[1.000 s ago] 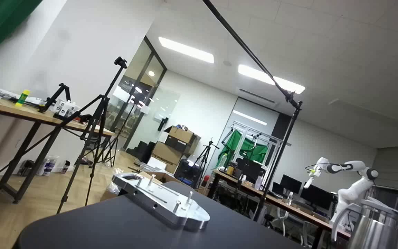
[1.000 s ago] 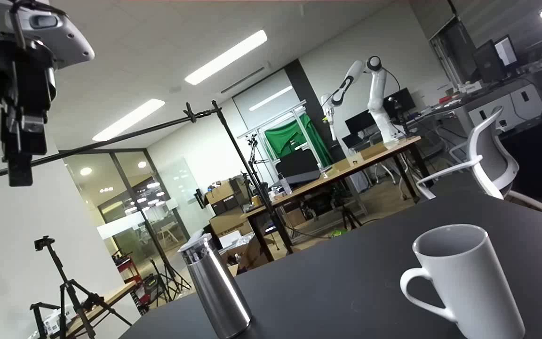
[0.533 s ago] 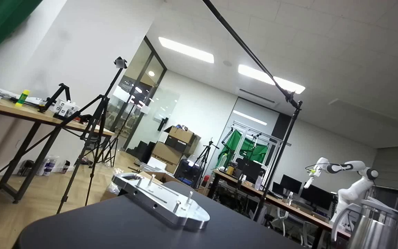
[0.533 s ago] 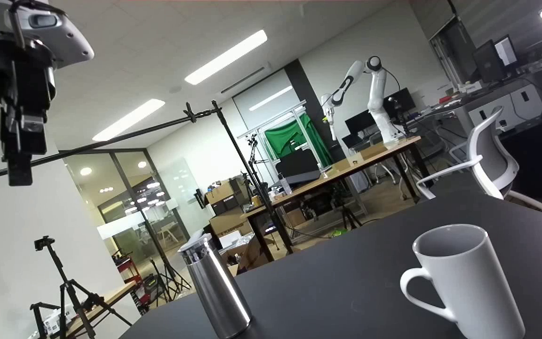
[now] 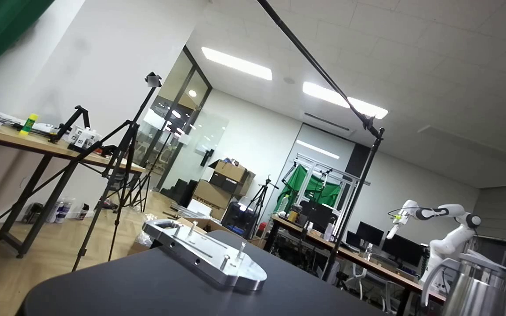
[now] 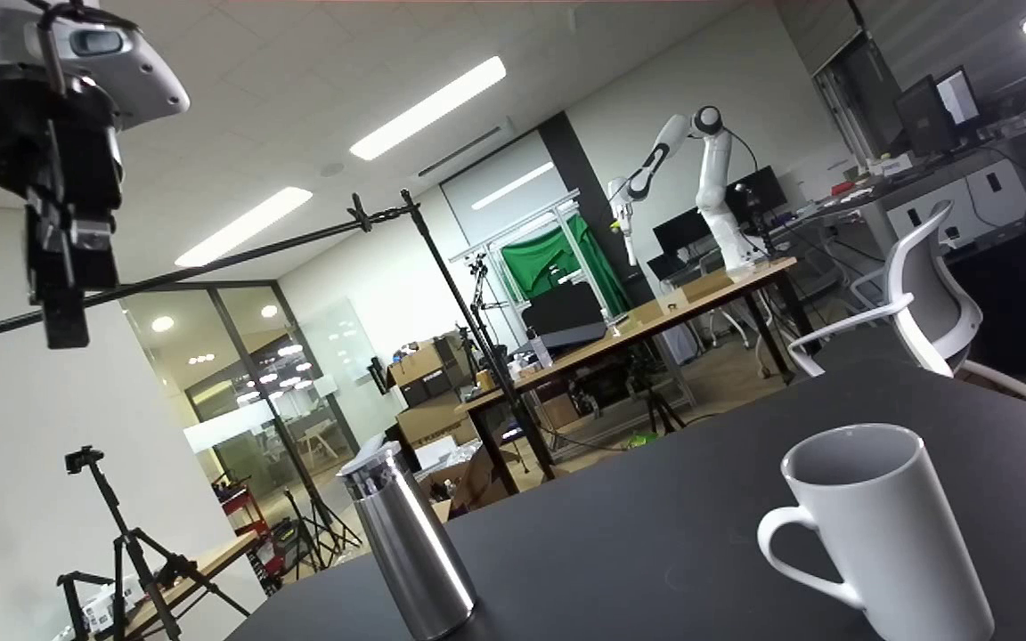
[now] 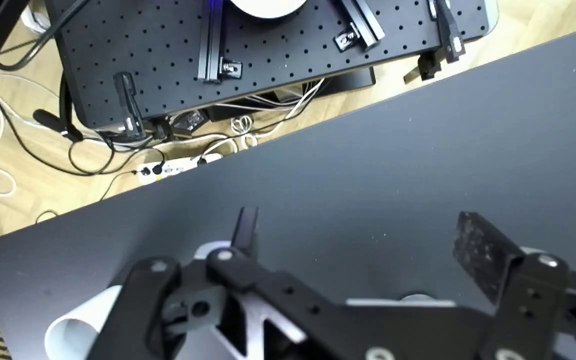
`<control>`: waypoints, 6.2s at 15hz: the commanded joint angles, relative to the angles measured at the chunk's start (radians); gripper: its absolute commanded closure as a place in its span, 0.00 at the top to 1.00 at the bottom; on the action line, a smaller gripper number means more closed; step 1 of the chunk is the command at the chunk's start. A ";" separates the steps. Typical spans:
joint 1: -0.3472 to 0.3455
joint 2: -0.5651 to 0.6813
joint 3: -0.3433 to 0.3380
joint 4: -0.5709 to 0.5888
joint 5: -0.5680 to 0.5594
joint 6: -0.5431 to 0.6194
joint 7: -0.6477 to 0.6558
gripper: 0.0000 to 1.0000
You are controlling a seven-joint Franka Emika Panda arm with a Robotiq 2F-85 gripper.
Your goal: Close the flask
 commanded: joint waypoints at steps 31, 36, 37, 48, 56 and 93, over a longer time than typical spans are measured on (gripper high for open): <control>0.068 0.725 -0.012 0.546 -0.036 0.389 0.210 0.00; 0.120 0.814 0.008 0.555 -0.036 0.476 0.218 0.00; 0.130 0.829 0.011 0.556 -0.035 0.486 0.218 0.00; 0.199 0.896 0.018 0.549 -0.050 0.575 0.190 0.00; 0.206 0.892 0.014 0.522 -0.067 0.645 0.159 0.00; 0.154 1.124 -0.018 0.761 0.079 0.289 0.162 0.00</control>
